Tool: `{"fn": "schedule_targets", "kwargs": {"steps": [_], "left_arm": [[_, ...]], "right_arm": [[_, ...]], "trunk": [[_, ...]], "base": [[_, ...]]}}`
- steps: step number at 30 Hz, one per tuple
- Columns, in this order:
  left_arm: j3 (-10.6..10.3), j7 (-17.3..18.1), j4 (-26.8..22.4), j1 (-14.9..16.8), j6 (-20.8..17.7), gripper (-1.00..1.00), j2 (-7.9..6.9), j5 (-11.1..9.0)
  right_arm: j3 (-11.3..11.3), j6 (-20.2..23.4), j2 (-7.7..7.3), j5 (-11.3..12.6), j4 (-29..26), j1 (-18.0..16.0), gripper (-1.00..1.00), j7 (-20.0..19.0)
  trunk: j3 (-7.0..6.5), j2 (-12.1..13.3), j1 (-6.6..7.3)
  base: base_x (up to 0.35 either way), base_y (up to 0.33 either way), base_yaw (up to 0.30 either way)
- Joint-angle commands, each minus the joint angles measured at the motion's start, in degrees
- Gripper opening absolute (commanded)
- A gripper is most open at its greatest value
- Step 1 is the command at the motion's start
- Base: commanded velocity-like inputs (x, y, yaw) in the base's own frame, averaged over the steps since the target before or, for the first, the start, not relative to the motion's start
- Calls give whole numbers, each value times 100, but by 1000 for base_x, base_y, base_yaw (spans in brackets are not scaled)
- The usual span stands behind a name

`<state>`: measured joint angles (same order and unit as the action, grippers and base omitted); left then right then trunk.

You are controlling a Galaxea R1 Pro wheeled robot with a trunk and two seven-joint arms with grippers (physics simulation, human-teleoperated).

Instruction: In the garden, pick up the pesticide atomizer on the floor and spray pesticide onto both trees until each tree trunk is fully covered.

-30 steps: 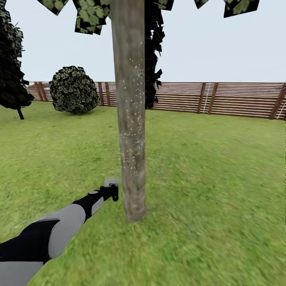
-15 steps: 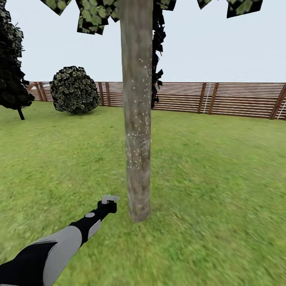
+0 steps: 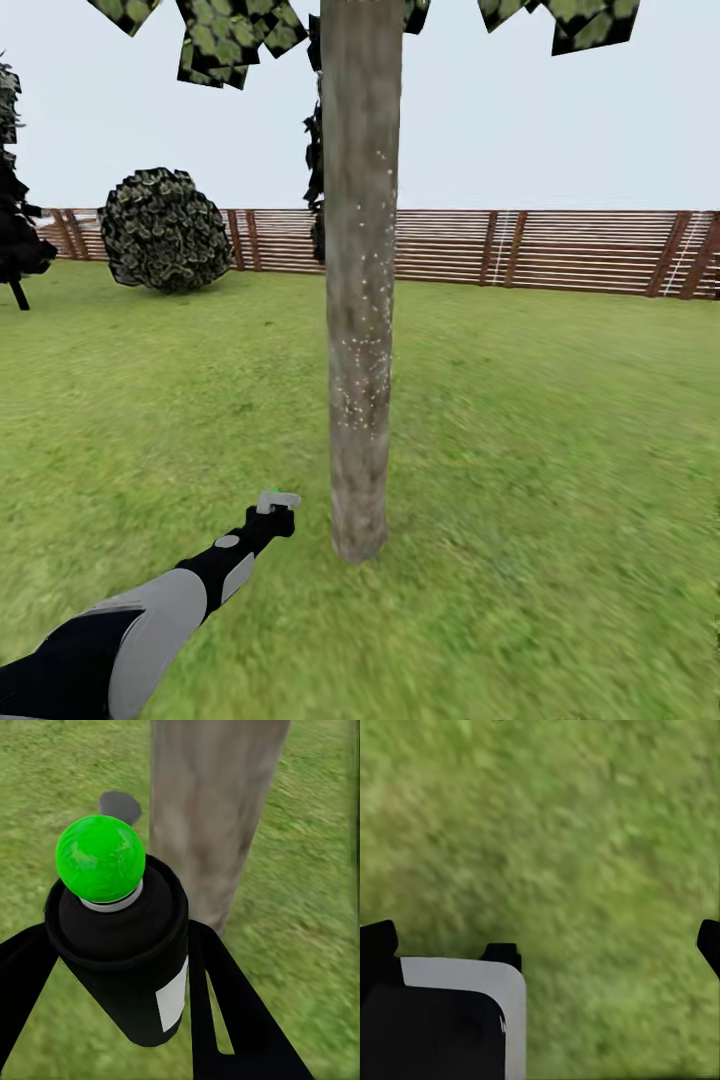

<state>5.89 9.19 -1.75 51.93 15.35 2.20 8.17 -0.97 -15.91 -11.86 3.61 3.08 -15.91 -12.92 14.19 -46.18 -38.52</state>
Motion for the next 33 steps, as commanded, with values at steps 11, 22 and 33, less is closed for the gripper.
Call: {"fn": "schedule_targets", "kwargs": {"steps": [11, 22, 33], "left_arm": [[0, -23, 0, -1, 3, -100, 0, 9], [0, -23, 0, 0, -3, -100, 0, 9], [0, -23, -2, 0, -4, -100, 0, 9]], "right_arm": [[0, 0, 2, 0, 0, 0, 100, 0], [0, 5, 1, 0, 0, 0, 100, 0], [0, 6, 2, 0, 0, 0, 100, 0]], "trunk": [[-54, 0, 0], [-78, 0, 0], [-117, 0, 0]], "base": [[148, 332, -252], [15, 342, -160], [0, 347, -275]]}}
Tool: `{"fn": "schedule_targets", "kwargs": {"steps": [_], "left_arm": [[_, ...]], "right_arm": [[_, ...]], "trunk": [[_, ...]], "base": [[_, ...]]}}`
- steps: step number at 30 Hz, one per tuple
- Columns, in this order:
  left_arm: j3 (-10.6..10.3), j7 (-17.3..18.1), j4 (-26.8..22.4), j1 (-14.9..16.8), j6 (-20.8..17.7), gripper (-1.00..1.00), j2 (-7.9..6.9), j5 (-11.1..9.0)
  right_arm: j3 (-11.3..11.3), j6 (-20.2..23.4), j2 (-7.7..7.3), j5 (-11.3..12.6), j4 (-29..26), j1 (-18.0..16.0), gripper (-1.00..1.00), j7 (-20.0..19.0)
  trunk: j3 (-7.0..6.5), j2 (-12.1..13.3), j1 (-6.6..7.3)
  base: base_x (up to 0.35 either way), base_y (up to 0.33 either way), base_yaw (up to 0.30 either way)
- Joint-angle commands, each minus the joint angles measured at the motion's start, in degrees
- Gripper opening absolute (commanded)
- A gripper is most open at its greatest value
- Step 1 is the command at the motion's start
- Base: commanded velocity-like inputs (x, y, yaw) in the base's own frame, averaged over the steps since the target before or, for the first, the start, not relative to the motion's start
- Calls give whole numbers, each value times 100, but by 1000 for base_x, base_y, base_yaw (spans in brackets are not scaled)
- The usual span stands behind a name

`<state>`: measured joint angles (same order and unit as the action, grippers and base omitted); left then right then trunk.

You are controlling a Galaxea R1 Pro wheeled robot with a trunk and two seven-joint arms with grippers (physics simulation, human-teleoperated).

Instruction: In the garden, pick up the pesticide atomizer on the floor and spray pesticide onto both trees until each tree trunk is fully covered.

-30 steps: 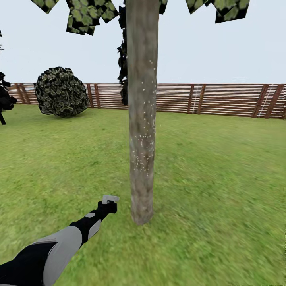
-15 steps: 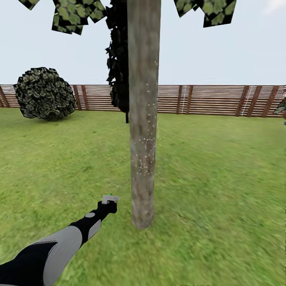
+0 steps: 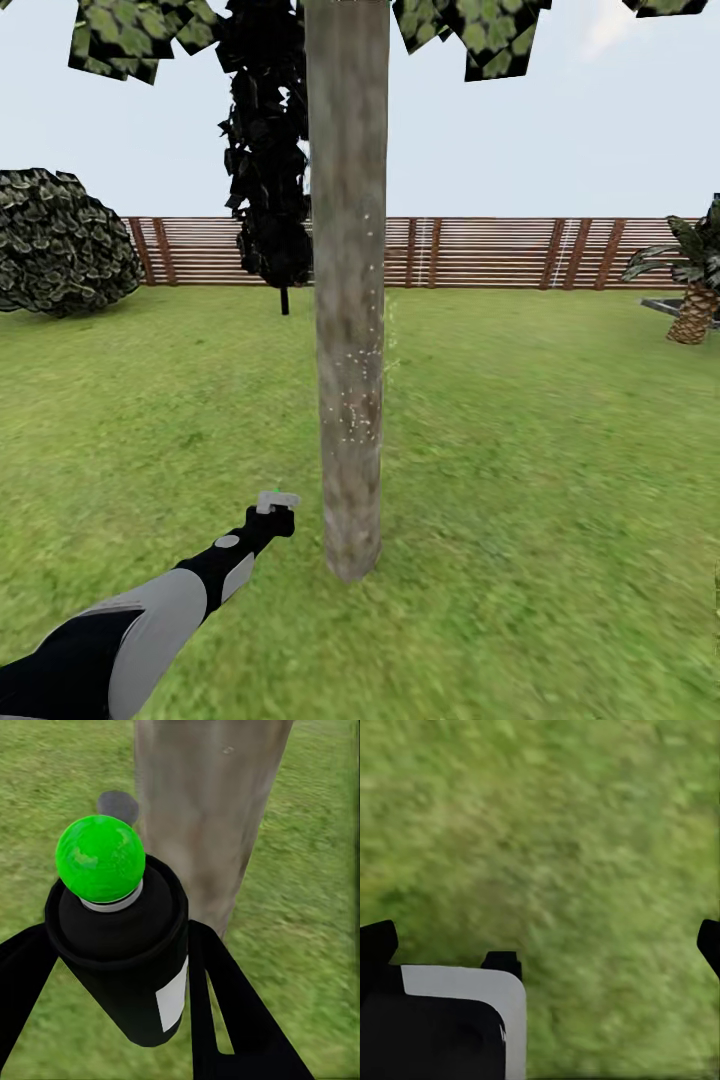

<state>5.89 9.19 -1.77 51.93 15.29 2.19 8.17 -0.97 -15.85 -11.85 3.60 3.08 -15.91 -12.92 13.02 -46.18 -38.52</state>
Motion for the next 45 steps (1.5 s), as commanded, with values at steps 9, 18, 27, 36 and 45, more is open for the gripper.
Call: {"fn": "schedule_targets", "kwargs": {"steps": [9, 18, 27, 36, 45], "left_arm": [[0, -31, -7, 1, 9, -100, 0, 9], [0, -27, -6, 0, 7, -100, 0, 9], [0, -23, -4, 1, 8, -100, 0, 9], [-27, -17, -26, -2, -14, -100, 55, 4], [-51, -14, -3089, 2, -3643, -100, 368, -32]], "right_arm": [[0, 1, 0, 0, 0, 0, 100, 0], [0, 2, -1, 0, 0, 0, 100, 0], [0, 0, 0, 0, 0, 0, 100, 0], [7, -6, -10, 20, 0, 0, 100, 25], [9, 27, 2, 35, 10, -1, 100, 969]], "trunk": [[-14, 0, 0], [-14, 0, 0], [-14, 0, 0], [-14, 0, 0], [-14, 0, 0]], "base": [[0, 175, -165], [0, 284, -278], [0, 317, -249], [0, 31, -17], [0, 0, 0]]}}
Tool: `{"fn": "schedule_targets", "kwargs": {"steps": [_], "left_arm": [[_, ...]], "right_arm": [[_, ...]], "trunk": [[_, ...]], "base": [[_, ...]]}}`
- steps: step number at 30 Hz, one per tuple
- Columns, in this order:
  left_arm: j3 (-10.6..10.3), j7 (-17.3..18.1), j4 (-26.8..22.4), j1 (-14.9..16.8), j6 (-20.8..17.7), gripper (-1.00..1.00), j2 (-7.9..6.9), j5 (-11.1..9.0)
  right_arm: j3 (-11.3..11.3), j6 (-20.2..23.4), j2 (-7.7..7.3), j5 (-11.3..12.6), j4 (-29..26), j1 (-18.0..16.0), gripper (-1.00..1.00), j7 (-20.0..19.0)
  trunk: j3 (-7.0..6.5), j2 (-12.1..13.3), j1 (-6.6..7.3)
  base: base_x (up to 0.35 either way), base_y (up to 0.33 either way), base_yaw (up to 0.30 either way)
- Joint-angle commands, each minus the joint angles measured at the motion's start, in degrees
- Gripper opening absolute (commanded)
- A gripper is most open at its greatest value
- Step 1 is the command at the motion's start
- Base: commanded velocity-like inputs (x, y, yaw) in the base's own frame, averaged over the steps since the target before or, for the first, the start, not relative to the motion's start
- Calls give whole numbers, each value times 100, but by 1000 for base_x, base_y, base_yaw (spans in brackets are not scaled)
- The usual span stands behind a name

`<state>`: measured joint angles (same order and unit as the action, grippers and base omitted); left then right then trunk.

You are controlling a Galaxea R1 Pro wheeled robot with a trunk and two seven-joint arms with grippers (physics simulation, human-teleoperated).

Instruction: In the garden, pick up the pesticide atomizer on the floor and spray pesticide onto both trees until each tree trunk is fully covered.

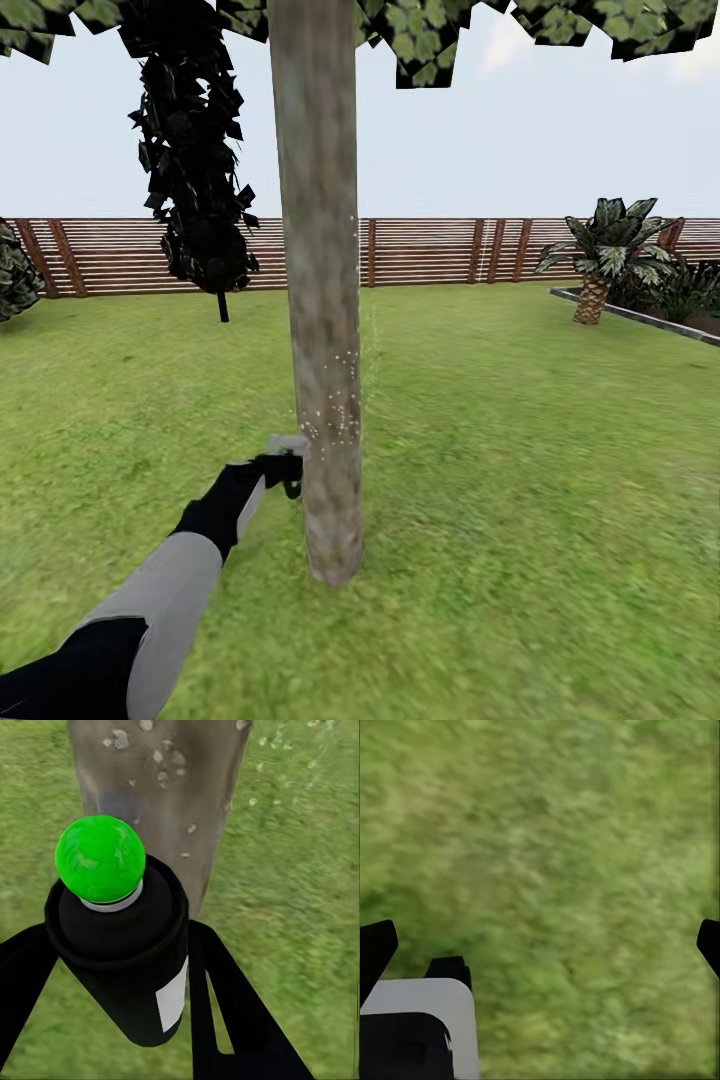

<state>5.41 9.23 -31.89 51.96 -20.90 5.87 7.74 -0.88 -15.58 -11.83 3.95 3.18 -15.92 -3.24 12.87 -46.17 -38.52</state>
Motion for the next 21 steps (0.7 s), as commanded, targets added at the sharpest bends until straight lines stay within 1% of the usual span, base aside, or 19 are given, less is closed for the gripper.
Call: {"fn": "schedule_targets", "kwargs": {"steps": [1, 2, 3, 4, 5, 8, 9, 10, 11, 12, 14, 15, 17, 19, 21], "left_arm": [[-6, -18, -444, -4, -345, -100, 17, 10], [-5, -18, -727, -3, -584, -100, 27, 9], [-5, -18, -923, -4, -742, -100, 34, 12], [-2, -18, -994, -4, -798, -100, 36, 13], [6, -18, -1214, -3, -951, -100, 37, 16], [0, -18, -1551, -4, -1082, -100, 41, 17], [-2, -18, -1715, -3, -1251, -100, 48, 17], [-3, -20, -2015, -2, -1673, -100, 57, 15], [-4, -22, -2245, -2, -1986, -100, 62, 13], [-6, -24, -2464, -2, -2265, -100, 66, 11], [-9, -25, -2733, 16, -2680, -100, 71, 8], [-10, -25, -2819, 136, -2925, -100, 99, 8], [-12, -22, -2860, 381, -3259, -100, 135, 8], [-13, -11, -2870, 602, -3441, -100, 150, 13], [-13, 1, -2763, 903, -3538, -100, 157, 16]], "right_arm": [[-3, 1, 2, 0, 0, 0, 100, 12], [-5, 1, 3, 0, -1, 0, 100, 18], [-6, 2, 4, -1, -1, 1, 100, 21], [-5, 2, 4, -1, -1, 1, 100, 22], [-1, 2, 5, 0, -1, 1, 100, 26], [-5, 2, 5, 1, -1, 1, 100, 29], [-3, 2, 5, 1, 0, 1, 100, 29], [-5, 2, 5, 1, -1, 1, 100, 29], [-6, 2, 5, 1, -1, 1, 100, 31], [-7, 2, 5, -1, -1, 1, 100, 32], [-8, 2, 5, -4, -1, 1, 100, 28], [-8, 2, 5, -4, -1, 1, 100, 30], [-5, 2, 5, -4, -1, 1, 100, 33], [-2, 2, 5, -1, -1, 1, 100, 34], [0, 2, 5, -1, -1, 1, 100, 34]], "trunk": [[1, -1, 0], [1, -1, 0], [1, -1, 0], [1, -1, 0], [1, -1, 0], [1, -1, 0], [1, -1, 0], [1, -1, 0], [1, -1, 0], [1, -1, 0], [1, -1, 0], [1, -1, 0], [1, -1, 0], [1, -1, 0], [1, -1, 0]], "base": [[0, 0, 0], [0, 0, 0], [0, 0, 0], [0, 0, 0], [0, 0, 0], [0, 0, 0], [0, 0, 0], [0, 0, 0], [0, 0, 0], [0, 0, 0], [0, 0, 0], [0, 0, 0], [0, 0, 0], [0, 0, 0], [0, 0, 0]]}}
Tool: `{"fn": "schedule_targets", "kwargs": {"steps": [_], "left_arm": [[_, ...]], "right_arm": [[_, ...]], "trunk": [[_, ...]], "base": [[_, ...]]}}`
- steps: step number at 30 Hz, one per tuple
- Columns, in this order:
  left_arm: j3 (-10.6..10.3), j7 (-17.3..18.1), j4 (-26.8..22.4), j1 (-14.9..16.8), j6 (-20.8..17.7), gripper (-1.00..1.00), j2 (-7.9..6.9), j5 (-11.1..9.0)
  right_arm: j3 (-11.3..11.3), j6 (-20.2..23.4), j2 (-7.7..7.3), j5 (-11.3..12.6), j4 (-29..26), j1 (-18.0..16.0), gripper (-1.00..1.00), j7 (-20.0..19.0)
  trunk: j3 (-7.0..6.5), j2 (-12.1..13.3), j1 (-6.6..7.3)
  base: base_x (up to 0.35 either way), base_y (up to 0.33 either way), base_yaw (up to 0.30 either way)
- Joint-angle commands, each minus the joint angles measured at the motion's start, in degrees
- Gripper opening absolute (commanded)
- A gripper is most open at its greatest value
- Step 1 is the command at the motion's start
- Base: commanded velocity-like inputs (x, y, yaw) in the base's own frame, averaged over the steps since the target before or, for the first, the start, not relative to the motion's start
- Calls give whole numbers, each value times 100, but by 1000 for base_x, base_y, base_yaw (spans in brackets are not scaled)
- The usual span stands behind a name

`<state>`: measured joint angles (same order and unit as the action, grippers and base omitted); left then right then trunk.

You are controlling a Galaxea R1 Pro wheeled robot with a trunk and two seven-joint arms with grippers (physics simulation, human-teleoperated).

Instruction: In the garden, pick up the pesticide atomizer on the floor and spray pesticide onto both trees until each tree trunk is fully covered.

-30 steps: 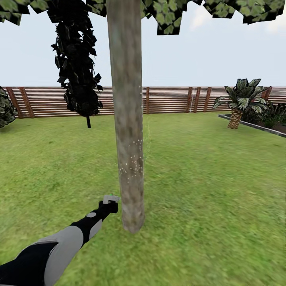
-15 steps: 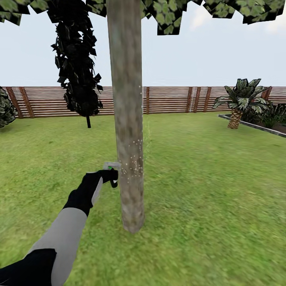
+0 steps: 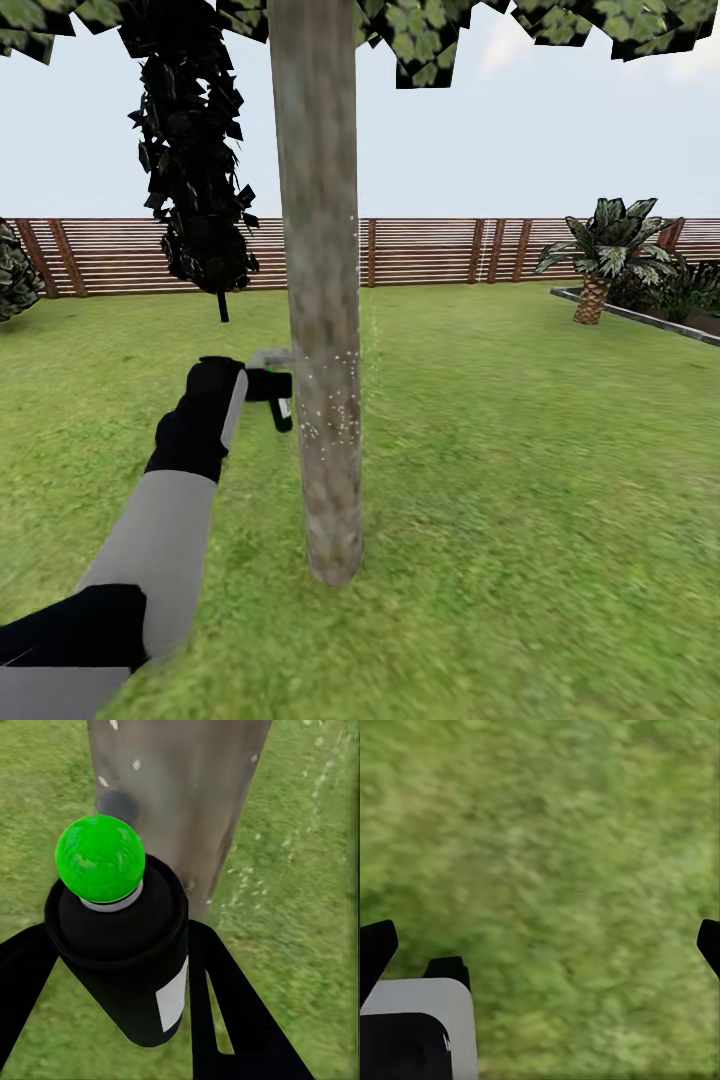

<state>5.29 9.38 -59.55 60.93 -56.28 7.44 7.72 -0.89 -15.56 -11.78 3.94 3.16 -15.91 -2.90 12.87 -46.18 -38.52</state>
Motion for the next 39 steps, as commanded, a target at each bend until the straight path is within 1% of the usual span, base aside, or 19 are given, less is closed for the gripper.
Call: {"fn": "schedule_targets", "kwargs": {"steps": [1, 3, 5, 6, 8, 9, 11, 12, 14, 18, 20, 24, 28, 31, 33, 35, 37, 38, 39], "left_arm": [[-2, -11, 139, 165, -18, -100, 2, 19], [-2, -9, 416, 406, -33, -100, 11, 19], [-2, -7, 764, 843, -46, -100, 18, 19], [0, -7, 788, 906, -46, -100, 18, 19], [2, -6, 862, 1170, -53, -100, 20, 22], [3, -6, 906, 1370, -56, -100, 20, 23], [4, -3, 1000, 1648, -62, -100, 20, 22], [3, -4, 1105, 1786, -64, -100, 20, 21], [6, -1, 1485, 2205, -66, -100, 20, 20], [7, 1, 1790, 2701, -67, -100, 20, 20], [7, 2, 2058, 3093, -74, -100, 24, 19], [7, 3, 2329, 3520, -76, -100, 24, 19], [7, 3, 2390, 3841, -76, -100, 28, 19], [7, 3, 2724, 4217, -76, -100, 29, 19], [7, 1, 2810, 4330, -76, -100, 29, 18], [10, 2, 2885, 4620, -76, -100, 29, 14], [13, 0, 2895, 4734, -76, -100, 31, -1], [14, -2, 2899, 4801, -76, -100, 33, -71], [15, -4, 2902, 4866, -76, -100, 36, -293]], "right_arm": [[0, 0, 0, -1, 0, 0, 100, 0], [1, 0, 0, -1, 0, 0, 100, 0], [1, 0, 0, 0, 0, 0, 100, 0], [1, 0, 0, 1, 0, 0, 100, 0], [1, 0, 0, -2, 0, 0, 100, 0], [1, 0, 0, -3, 0, 0, 100, 0], [1, 0, 0, -4, 0, 0, 100, 0], [1, 0, 0, -4, 0, 0, 100, 0], [1, 0, 0, -3, 1, 0, 100, 0], [1, 2, 0, -6, 0, 0, 100, 0], [-2, 2, 0, -4, 2, 0, 100, 0], [-7, 7, 0, -6, 2, 0, 100, 0], [-8, 8, 0, -7, 3, 0, 100, 0], [-8, 9, 0, -7, 5, 0, 100, 0], [-6, 9, 0, -7, 6, 0, 100, 0], [-8, 9, 0, -7, 6, 0, 100, 0], [-8, 9, 0, -7, 6, 0, 100, 0], [-8, 9, 0, -7, 6, 0, 100, 0], [-8, 9, 0, -7, 5, 0, 100, 0]], "trunk": [[1, 0, 0], [1, 0, 0], [1, 0, 0], [1, 0, 0], [1, 0, 0], [1, 0, 0], [1, 0, 0], [1, 0, 0], [1, 0, 0], [1, 0, 0], [1, 0, 0], [1, 0, 0], [1, 0, 0], [1, 0, 0], [1, 0, 0], [1, 0, 0], [1, 0, 0], [1, 0, 0], [1, 0, 0]], "base": [[0, 0, 0], [0, 0, 0], [0, 0, 0], [0, 0, 0], [0, 0, 0], [0, 0, 0], [0, 0, 0], [0, 0, 0], [0, 0, 0], [0, 0, 0], [0, 0, 0], [0, 0, 0], [0, 0, 0], [0, 0, 0], [0, 0, 0], [0, 0, 0], [0, 0, 0], [0, 0, 0], [0, 0, 0]]}}
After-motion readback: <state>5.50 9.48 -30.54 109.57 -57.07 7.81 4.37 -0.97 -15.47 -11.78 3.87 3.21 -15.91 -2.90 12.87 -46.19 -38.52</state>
